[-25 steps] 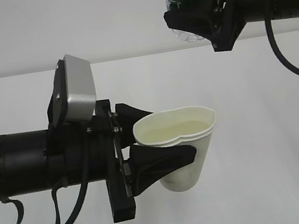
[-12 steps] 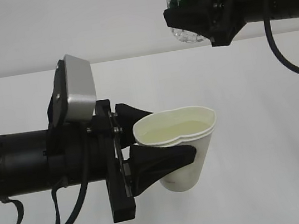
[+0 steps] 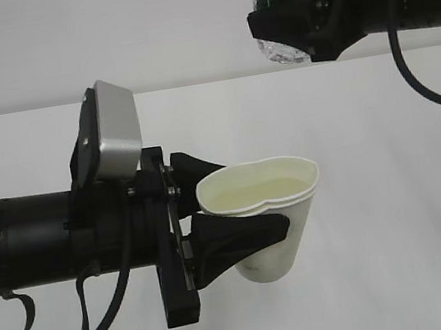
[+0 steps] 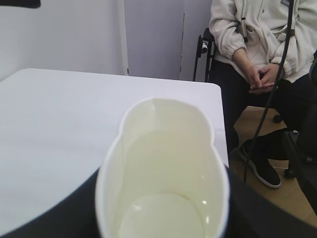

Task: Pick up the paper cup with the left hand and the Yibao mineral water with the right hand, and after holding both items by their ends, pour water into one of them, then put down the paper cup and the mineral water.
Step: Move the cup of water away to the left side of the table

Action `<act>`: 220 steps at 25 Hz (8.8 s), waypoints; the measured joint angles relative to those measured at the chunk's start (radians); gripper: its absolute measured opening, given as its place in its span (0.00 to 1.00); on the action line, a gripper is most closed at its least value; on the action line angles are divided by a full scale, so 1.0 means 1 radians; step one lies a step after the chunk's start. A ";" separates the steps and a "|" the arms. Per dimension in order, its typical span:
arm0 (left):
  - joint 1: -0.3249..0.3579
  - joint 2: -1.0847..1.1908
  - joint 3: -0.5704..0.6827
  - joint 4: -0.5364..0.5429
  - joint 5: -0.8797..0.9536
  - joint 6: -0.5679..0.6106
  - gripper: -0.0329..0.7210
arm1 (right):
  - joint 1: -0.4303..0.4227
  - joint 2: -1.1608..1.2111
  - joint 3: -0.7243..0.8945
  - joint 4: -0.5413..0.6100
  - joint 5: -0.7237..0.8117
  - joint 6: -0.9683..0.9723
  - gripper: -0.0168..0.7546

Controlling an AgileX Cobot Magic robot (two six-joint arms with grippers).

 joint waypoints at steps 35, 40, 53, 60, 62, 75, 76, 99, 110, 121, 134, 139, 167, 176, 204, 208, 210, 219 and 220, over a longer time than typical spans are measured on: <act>0.000 0.000 0.000 0.000 0.000 0.000 0.54 | 0.000 0.000 0.000 0.025 0.320 0.057 0.59; 0.000 0.000 0.000 0.000 0.000 0.000 0.54 | 0.000 0.000 0.000 0.027 0.339 0.069 0.59; 0.000 0.000 0.000 0.000 0.000 0.000 0.54 | 0.000 0.000 0.000 0.036 0.418 0.077 0.59; 0.000 0.000 0.000 0.000 0.000 0.000 0.54 | 0.000 0.000 0.000 0.041 0.473 0.095 0.59; 0.000 0.000 0.000 0.000 0.000 0.000 0.54 | 0.000 0.000 0.000 0.044 0.485 0.099 0.59; 0.000 0.000 0.000 0.000 0.000 0.000 0.54 | 0.000 0.000 0.000 0.052 0.547 0.142 0.59; 0.000 0.000 0.000 0.000 0.000 0.000 0.54 | 0.000 0.000 0.000 0.052 0.547 0.147 0.59; 0.000 0.000 0.000 0.000 0.000 0.000 0.54 | -0.006 -0.025 0.000 0.057 0.597 0.173 0.59; 0.000 0.000 0.000 0.000 0.000 0.000 0.54 | -0.083 -0.095 0.000 0.055 0.595 0.203 0.59; 0.000 0.000 0.000 -0.001 0.000 0.000 0.54 | -0.135 -0.096 0.061 0.028 0.501 0.204 0.59; 0.000 0.000 0.000 -0.003 0.000 0.000 0.54 | -0.219 -0.097 0.154 0.138 0.326 0.077 0.59; 0.000 0.000 0.000 -0.003 0.000 0.000 0.54 | -0.219 -0.097 0.184 0.235 0.292 -0.021 0.59; 0.000 0.000 0.000 -0.005 0.000 0.000 0.54 | -0.219 -0.098 0.359 0.502 0.221 -0.273 0.59; 0.000 0.000 0.000 -0.007 0.000 0.000 0.54 | -0.219 -0.122 0.458 0.697 0.146 -0.441 0.59; 0.000 0.000 0.000 -0.010 0.000 0.000 0.54 | -0.219 -0.134 0.470 0.982 0.157 -0.778 0.55; 0.000 0.000 0.000 -0.016 0.000 0.000 0.54 | -0.219 -0.134 0.470 0.982 0.157 -0.778 0.55; 0.000 0.000 0.000 -0.031 0.000 0.000 0.54 | -0.219 -0.134 0.470 0.982 0.157 -0.779 0.55; 0.000 0.000 0.000 -0.082 0.000 0.000 0.54 | -0.219 -0.134 0.470 0.982 0.157 -0.779 0.55; 0.000 0.000 0.000 -0.092 0.000 0.000 0.54 | -0.219 -0.134 0.470 0.982 0.157 -0.779 0.55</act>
